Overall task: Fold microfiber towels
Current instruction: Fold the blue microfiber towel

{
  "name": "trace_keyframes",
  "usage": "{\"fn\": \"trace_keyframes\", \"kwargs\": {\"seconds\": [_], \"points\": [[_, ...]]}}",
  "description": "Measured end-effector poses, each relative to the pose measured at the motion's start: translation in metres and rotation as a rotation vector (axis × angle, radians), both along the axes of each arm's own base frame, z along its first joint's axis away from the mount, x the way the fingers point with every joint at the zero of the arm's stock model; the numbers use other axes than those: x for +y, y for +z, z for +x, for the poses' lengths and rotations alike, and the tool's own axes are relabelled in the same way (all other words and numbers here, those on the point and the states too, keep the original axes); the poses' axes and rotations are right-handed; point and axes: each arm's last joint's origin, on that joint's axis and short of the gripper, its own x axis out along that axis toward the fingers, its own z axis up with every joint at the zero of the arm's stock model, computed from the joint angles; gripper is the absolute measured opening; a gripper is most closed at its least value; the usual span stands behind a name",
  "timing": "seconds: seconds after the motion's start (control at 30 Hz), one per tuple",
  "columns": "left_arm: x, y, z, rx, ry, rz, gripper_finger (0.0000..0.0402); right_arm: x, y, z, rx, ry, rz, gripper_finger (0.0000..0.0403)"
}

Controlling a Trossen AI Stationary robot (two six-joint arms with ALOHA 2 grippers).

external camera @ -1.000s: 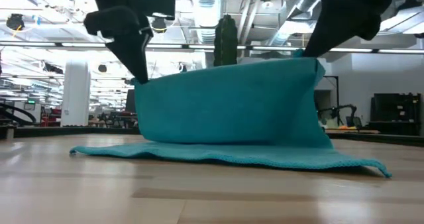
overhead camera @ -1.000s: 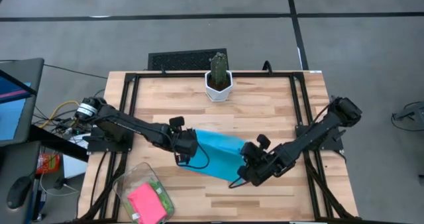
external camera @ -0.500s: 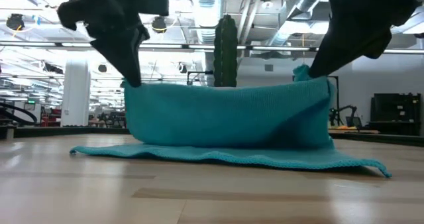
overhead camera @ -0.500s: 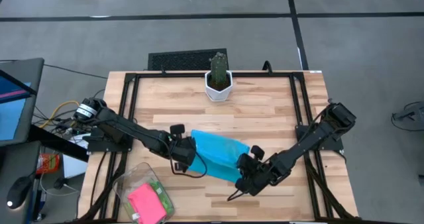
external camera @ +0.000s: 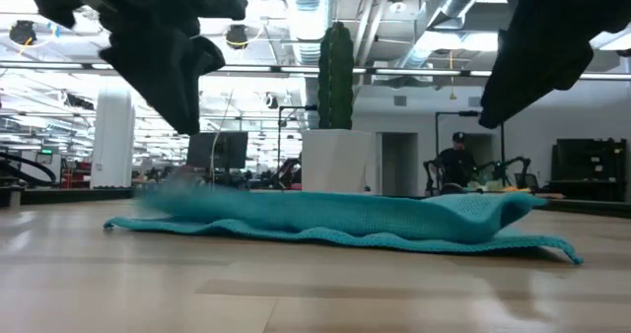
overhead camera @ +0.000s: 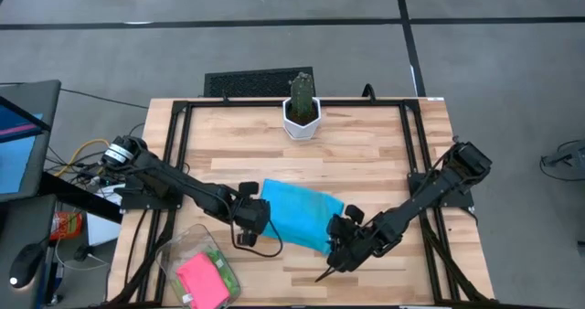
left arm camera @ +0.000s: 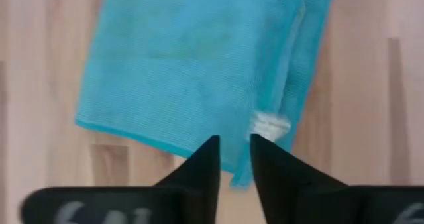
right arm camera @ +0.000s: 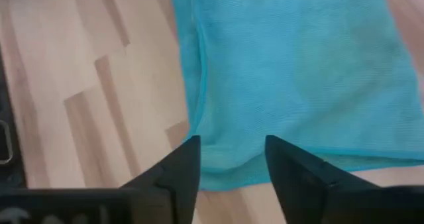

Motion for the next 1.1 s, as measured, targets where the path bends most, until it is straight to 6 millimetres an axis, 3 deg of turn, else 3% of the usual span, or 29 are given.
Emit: {"fn": "trace_keyframes", "kwargs": {"seconds": [0.2, 0.37, 0.57, 0.9, 1.1], "points": [[0.0, 0.004, -0.005, 0.029, 0.017, -0.052, 0.0147, 0.007, 0.0, -0.005, 0.001, 0.044, -0.005, 0.0216], [-0.005, 0.017, 0.005, -0.195, 0.059, -0.087, 0.0178, 0.014, -0.002, -0.009, 0.001, 0.09, -0.033, 0.0213], [-0.007, -0.016, 0.008, -0.254, 0.035, -0.131, 0.0173, 0.029, -0.022, 0.004, -0.031, 0.205, -0.035, 0.0206], [-0.001, -0.043, -0.006, -0.224, 0.098, -0.135, 0.0157, 0.03, -0.052, 0.011, 0.082, 0.238, -0.066, 0.0199], [0.001, -0.052, -0.011, -0.219, 0.116, -0.142, 0.0157, 0.024, -0.051, 0.009, 0.134, 0.197, -0.059, 0.0143]]}}
